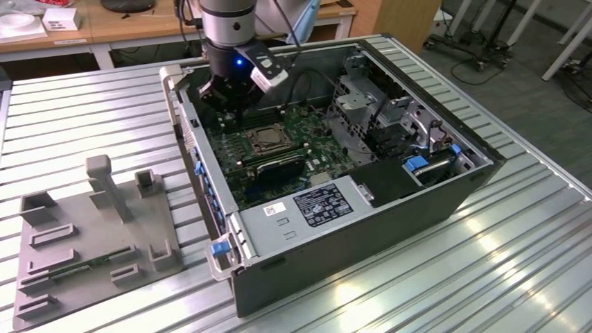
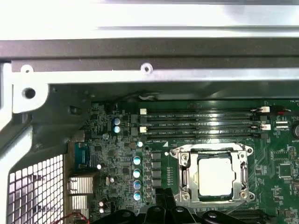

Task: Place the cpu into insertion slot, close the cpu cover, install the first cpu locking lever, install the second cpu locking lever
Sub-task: 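Install the first cpu locking lever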

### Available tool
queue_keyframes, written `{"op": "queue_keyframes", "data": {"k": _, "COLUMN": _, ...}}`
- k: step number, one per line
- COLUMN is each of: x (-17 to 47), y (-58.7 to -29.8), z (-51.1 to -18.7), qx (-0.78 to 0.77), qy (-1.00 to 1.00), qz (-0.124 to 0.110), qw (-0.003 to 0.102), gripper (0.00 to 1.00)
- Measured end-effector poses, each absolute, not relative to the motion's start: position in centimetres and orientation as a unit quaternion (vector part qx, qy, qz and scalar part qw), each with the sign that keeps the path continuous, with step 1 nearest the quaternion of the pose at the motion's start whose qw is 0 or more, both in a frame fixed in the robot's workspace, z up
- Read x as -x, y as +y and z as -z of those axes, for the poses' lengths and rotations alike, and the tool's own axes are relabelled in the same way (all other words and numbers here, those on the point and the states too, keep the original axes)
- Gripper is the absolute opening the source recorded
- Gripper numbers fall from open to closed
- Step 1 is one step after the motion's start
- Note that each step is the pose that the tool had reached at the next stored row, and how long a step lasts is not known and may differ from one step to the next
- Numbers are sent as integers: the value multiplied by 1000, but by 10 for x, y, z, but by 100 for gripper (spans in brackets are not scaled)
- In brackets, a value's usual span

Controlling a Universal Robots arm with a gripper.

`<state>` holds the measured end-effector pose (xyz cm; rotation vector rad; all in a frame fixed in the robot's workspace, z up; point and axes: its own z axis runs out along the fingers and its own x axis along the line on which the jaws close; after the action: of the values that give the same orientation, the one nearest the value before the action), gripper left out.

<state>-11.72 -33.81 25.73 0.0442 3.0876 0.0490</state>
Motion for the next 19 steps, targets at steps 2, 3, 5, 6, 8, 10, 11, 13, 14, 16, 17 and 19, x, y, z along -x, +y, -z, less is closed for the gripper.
{"op": "queue_keyframes", "data": {"k": 2, "x": 118, "y": -335, "z": -257, "qx": -15, "qy": 999, "qz": -16, "qw": 27, "gripper": 11}}
{"op": "queue_keyframes", "data": {"k": 3, "x": 119, "y": -335, "z": -257, "qx": -15, "qy": 999, "qz": -16, "qw": 27, "gripper": 11}}
{"op": "queue_keyframes", "data": {"k": 5, "x": 121, "y": -333, "z": -257, "qx": -15, "qy": 999, "qz": -16, "qw": 27, "gripper": 11}}
{"op": "queue_keyframes", "data": {"k": 6, "x": 122, "y": -333, "z": -257, "qx": -15, "qy": 999, "qz": -16, "qw": 27, "gripper": 11}}
{"op": "queue_keyframes", "data": {"k": 8, "x": 123, "y": -332, "z": -257, "qx": -16, "qy": 999, "qz": -16, "qw": 27, "gripper": 11}}
{"op": "queue_keyframes", "data": {"k": 10, "x": 123, "y": -331, "z": -256, "qx": -16, "qy": 999, "qz": -17, "qw": 27, "gripper": 11}}
{"op": "queue_keyframes", "data": {"k": 11, "x": 123, "y": -330, "z": -256, "qx": -16, "qy": 999, "qz": -17, "qw": 27, "gripper": 11}}
{"op": "queue_keyframes", "data": {"k": 13, "x": 123, "y": -328, "z": -256, "qx": -16, "qy": 999, "qz": -17, "qw": 27, "gripper": 11}}
{"op": "queue_keyframes", "data": {"k": 14, "x": 123, "y": -326, "z": -255, "qx": -16, "qy": 999, "qz": -17, "qw": 27, "gripper": 11}}
{"op": "queue_keyframes", "data": {"k": 16, "x": 124, "y": -324, "z": -255, "qx": -16, "qy": 999, "qz": -17, "qw": 27, "gripper": 11}}
{"op": "queue_keyframes", "data": {"k": 17, "x": 124, "y": -324, "z": -255, "qx": -16, "qy": 999, "qz": -18, "qw": 27, "gripper": 11}}
{"op": "queue_keyframes", "data": {"k": 19, "x": 125, "y": -324, "z": -255, "qx": -16, "qy": 999, "qz": -18, "qw": 27, "gripper": 11}}
